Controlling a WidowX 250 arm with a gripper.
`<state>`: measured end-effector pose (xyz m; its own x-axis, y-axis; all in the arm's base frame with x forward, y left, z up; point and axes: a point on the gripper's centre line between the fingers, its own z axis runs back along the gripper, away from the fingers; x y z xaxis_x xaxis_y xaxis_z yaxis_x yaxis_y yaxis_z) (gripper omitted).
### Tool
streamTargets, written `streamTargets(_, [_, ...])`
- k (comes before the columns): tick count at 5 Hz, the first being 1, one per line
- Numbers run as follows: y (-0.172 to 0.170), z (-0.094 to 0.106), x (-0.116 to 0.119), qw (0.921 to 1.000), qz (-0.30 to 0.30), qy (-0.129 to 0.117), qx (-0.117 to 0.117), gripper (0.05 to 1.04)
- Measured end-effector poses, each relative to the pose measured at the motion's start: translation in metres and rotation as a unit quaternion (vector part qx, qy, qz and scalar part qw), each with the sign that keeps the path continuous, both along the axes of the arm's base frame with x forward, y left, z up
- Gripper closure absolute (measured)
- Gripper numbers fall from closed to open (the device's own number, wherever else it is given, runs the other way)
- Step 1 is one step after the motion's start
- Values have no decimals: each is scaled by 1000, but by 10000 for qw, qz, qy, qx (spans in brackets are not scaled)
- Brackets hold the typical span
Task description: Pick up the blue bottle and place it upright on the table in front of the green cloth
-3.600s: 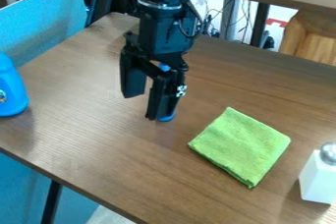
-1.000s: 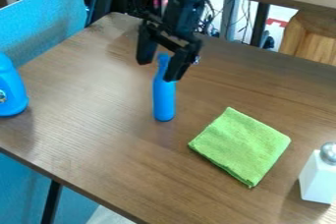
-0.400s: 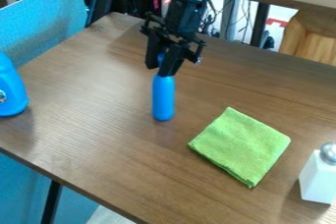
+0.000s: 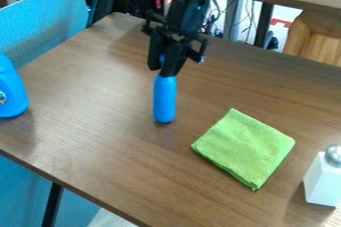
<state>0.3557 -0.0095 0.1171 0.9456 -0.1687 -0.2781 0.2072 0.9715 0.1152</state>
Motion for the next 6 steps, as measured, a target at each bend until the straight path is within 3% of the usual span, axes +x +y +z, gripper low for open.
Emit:
streamTargets(1, [-29, 43, -21, 9961, -413, -553, -555, 737])
streamTargets(2, [-54, 51, -47, 9908, -840, -591, -884, 737])
streamTargets(3, [-87, 27, -83, 9849, -1545, -159, -767, 737])
streamTargets(4, [-122, 19, -99, 9689, -2355, -18, -757, 737])
streamTargets(5, [-144, -6, -111, 9493, -3059, 448, -571, 737])
streamTargets(6, [-156, -15, -110, 9395, -3360, 487, -455, 737])
